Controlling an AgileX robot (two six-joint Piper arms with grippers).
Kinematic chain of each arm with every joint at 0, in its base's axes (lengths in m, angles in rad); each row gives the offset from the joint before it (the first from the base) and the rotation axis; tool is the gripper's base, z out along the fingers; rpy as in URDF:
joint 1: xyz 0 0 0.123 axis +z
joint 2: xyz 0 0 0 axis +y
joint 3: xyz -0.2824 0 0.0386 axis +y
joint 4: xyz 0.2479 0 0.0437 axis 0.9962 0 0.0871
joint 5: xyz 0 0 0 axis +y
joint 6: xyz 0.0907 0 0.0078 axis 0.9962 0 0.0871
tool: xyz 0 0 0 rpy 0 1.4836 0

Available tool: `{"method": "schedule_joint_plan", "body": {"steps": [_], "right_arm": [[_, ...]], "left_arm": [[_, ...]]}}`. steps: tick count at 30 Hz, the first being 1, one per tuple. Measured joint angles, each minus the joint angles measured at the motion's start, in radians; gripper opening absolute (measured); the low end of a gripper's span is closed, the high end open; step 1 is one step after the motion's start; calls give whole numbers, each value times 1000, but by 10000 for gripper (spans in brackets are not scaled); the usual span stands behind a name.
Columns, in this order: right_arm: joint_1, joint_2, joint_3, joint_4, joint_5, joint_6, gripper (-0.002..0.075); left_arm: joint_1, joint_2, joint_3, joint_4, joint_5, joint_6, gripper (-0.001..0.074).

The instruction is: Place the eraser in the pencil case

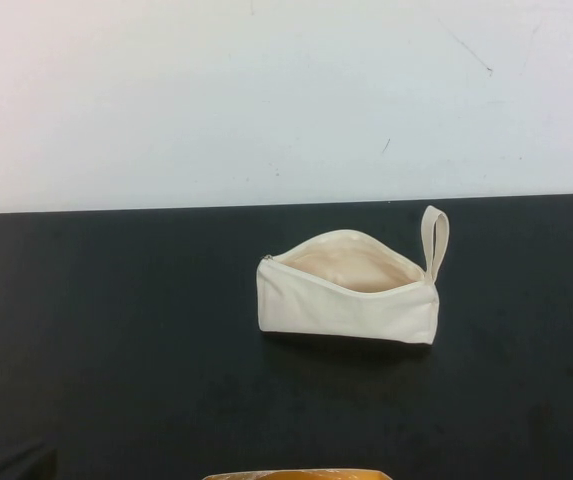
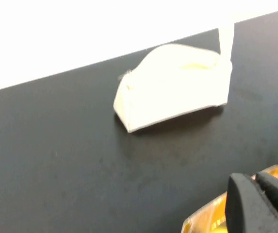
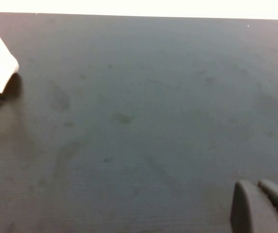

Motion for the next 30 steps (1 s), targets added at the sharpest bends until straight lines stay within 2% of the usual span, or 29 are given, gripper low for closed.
{"method": "schedule_joint_plan", "body": {"steps": [10,15,18,20,23,30], "right_arm": [[0,0,0,0,0,0,-1],[0,0,0,0,0,0,-1],[0,0,0,0,0,0,-1],[0,0,0,0,0,0,-1],[0,0,0,0,0,0,-1],[0,0,0,0,0,0,-1]], "left_arm": [[0,-17,1,0,155,-4,6],[0,-17,3,19,139,-19,6],[7,-21,38,84,48,-73,6],[38,-33,83,117,-33,-92,6],[132,-62,154,137,-149,-101,6],[394,-193,315,132,-187,-113,6]]}}
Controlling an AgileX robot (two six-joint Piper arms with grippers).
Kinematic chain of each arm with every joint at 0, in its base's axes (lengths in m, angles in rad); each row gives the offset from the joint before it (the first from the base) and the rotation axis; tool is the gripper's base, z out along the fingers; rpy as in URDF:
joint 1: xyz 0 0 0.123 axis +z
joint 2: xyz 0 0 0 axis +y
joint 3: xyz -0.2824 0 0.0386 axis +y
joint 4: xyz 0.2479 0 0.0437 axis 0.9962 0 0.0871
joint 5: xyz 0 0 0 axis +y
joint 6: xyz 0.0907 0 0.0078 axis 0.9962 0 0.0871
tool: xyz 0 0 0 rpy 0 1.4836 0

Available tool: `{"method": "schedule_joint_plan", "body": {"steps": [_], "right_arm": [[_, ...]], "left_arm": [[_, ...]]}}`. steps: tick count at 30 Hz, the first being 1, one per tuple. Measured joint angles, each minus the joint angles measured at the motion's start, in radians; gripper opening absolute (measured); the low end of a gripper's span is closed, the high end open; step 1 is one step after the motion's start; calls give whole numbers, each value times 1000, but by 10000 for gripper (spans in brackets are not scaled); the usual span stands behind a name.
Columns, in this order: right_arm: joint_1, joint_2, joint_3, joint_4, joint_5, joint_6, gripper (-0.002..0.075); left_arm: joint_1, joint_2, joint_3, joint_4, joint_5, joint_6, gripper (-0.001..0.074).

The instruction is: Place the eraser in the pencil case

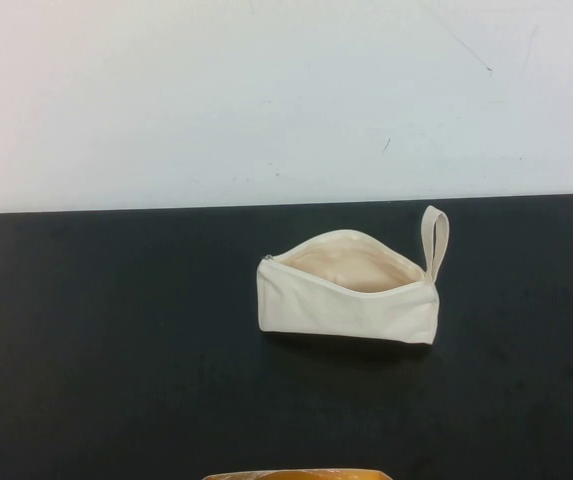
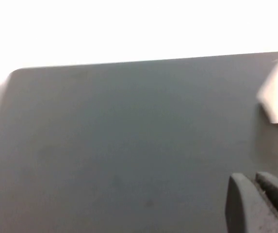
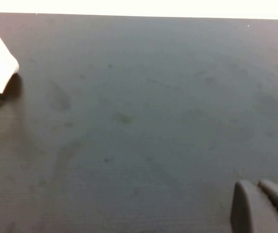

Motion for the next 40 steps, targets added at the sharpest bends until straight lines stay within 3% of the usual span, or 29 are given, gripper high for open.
{"method": "schedule_joint_plan", "body": {"steps": [9,15,23,40], "right_arm": [[0,0,0,0,0,0,-1],[0,0,0,0,0,0,-1],[0,0,0,0,0,0,-1],[0,0,0,0,0,0,-1]], "left_arm": [[134,-167,143,-60,-3,0,0],[139,-167,145,-105,2,13,0],[139,-167,145,-106,29,189,-1],[139,-167,141,-106,42,210,-1]]}}
